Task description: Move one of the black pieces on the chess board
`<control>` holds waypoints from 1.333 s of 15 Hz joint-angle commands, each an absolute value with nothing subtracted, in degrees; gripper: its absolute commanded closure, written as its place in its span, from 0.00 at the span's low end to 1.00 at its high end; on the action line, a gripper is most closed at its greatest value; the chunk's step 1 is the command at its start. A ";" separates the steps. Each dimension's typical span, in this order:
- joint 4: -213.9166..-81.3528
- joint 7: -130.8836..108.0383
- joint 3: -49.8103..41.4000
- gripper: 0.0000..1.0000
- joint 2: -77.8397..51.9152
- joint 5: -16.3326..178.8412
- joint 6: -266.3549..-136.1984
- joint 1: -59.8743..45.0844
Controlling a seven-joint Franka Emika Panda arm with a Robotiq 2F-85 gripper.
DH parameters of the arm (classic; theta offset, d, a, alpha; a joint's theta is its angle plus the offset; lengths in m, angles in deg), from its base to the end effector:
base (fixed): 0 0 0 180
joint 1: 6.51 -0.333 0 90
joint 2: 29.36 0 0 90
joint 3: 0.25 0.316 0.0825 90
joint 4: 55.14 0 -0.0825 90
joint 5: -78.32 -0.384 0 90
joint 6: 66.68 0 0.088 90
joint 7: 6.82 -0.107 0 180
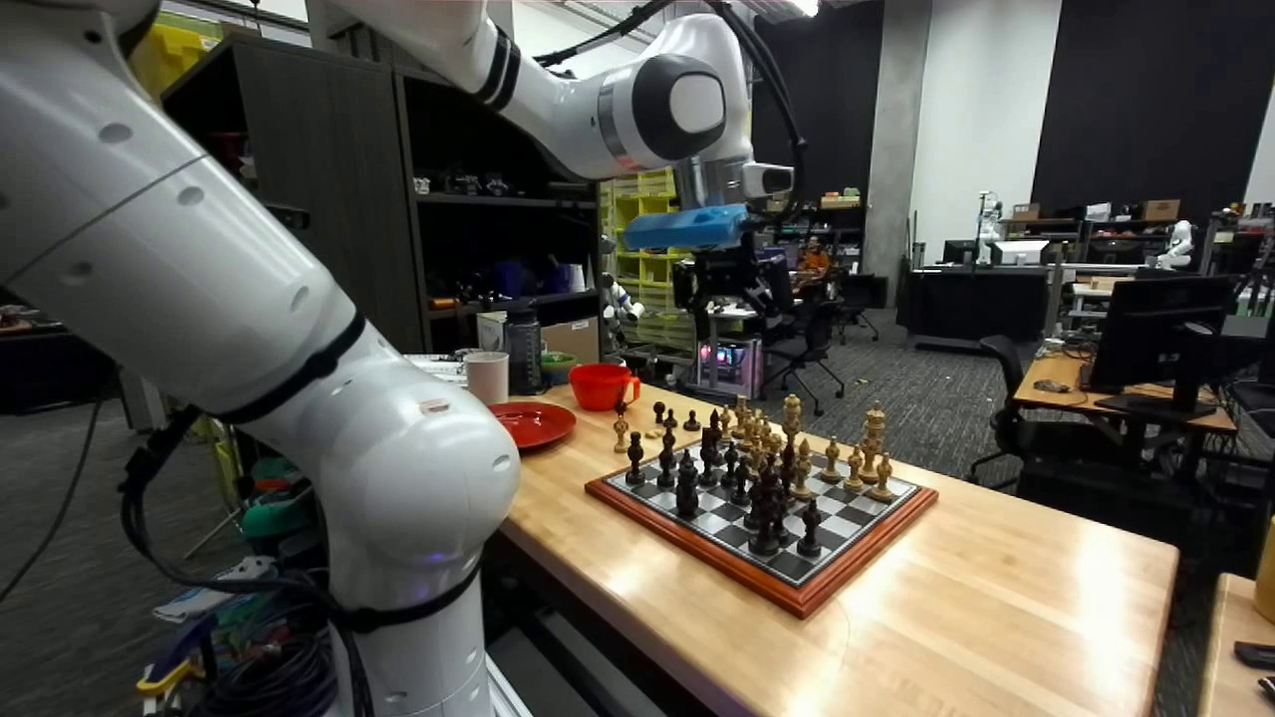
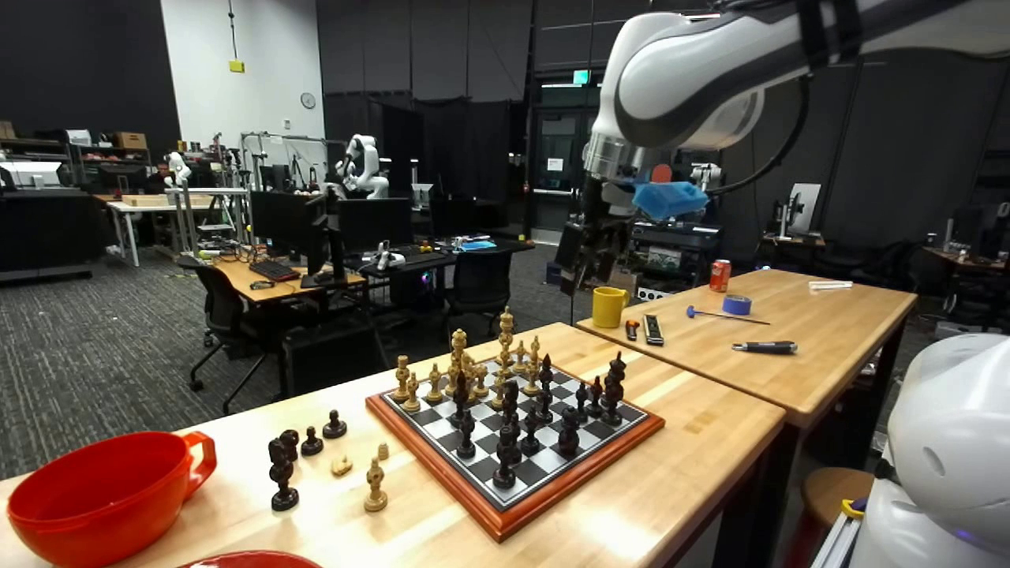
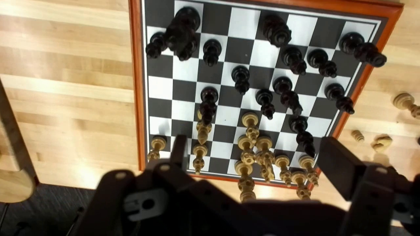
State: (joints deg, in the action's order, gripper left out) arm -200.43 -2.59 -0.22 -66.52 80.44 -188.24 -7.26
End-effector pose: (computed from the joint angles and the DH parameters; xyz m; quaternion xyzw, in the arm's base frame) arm 0.3759 0.0035 0.5100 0.9917 0.0511 0.1163 0.0205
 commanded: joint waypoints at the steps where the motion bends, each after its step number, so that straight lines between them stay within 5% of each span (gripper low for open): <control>1: -189.05 -1.14 -1.03 0.00 -53.68 80.85 -187.28 -7.30; 9: -179.77 -1.38 -2.08 0.00 -36.62 81.70 -189.46 -5.52; 20: -180.73 -2.63 -1.85 0.00 -34.25 81.54 -191.17 -5.53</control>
